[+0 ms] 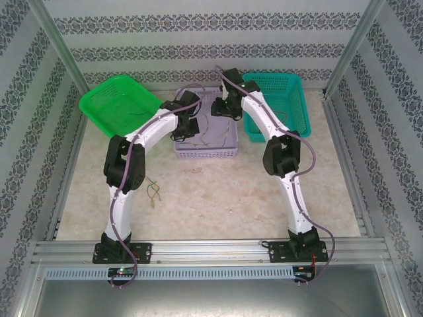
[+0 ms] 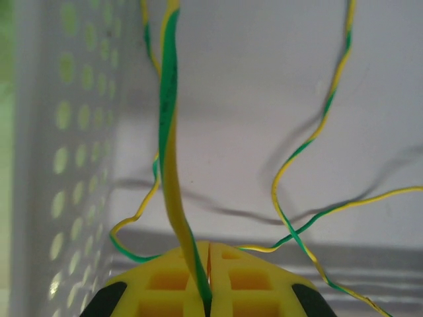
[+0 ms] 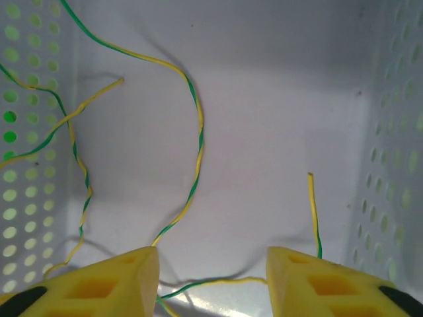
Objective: Untangle the cables
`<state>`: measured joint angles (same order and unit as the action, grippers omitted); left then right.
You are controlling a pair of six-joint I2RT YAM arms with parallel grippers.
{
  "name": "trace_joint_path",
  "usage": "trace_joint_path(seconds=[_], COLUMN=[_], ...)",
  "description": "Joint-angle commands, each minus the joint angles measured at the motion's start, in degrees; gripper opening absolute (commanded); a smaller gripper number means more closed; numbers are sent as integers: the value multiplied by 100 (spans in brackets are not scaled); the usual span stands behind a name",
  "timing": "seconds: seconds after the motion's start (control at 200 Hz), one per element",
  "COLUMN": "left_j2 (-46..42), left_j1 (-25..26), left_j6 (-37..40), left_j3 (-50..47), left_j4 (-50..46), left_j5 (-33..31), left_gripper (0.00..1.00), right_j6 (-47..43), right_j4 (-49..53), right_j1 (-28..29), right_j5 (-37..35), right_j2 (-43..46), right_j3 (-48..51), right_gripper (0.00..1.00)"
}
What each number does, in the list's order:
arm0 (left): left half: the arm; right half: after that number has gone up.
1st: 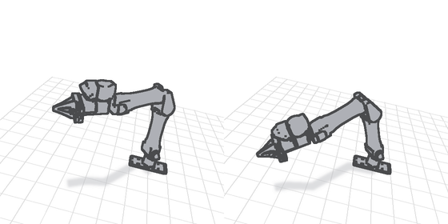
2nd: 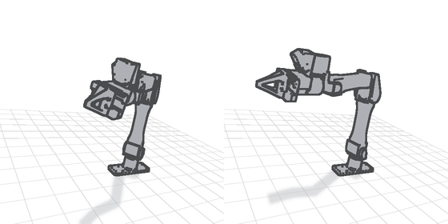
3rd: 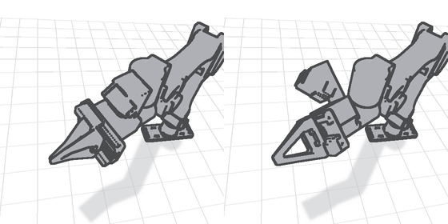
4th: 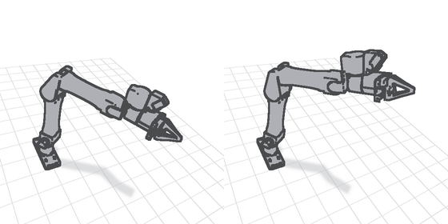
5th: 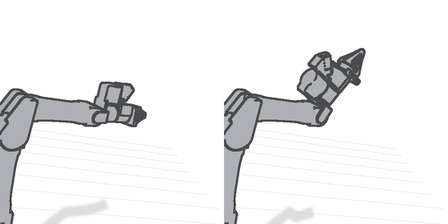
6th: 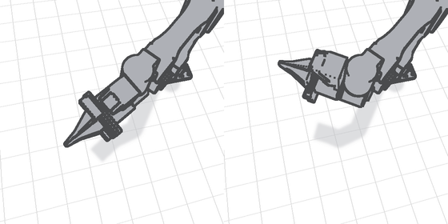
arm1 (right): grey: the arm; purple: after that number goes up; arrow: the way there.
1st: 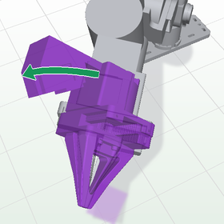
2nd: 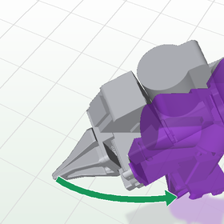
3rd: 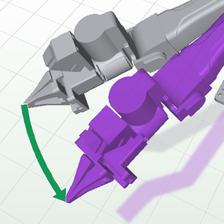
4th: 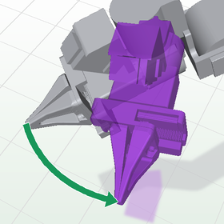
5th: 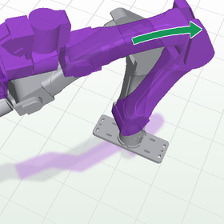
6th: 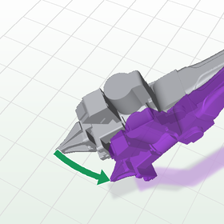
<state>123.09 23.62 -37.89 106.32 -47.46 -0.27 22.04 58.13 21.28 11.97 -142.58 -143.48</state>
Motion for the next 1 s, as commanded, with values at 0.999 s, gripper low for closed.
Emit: trace_joint_path(seconds=[0.999], left_j2=[-614], left_j1=[57], left_j6=[-2020], left_j3=[609], left_j4=[-767], left_j5=[-1186], left_gripper=[0], right_j6=[1136], right_j4=[-1121], right_j1=[47], right_j5=[-1655], right_j2=[5027], right_j3=[4635], right_gripper=[63])
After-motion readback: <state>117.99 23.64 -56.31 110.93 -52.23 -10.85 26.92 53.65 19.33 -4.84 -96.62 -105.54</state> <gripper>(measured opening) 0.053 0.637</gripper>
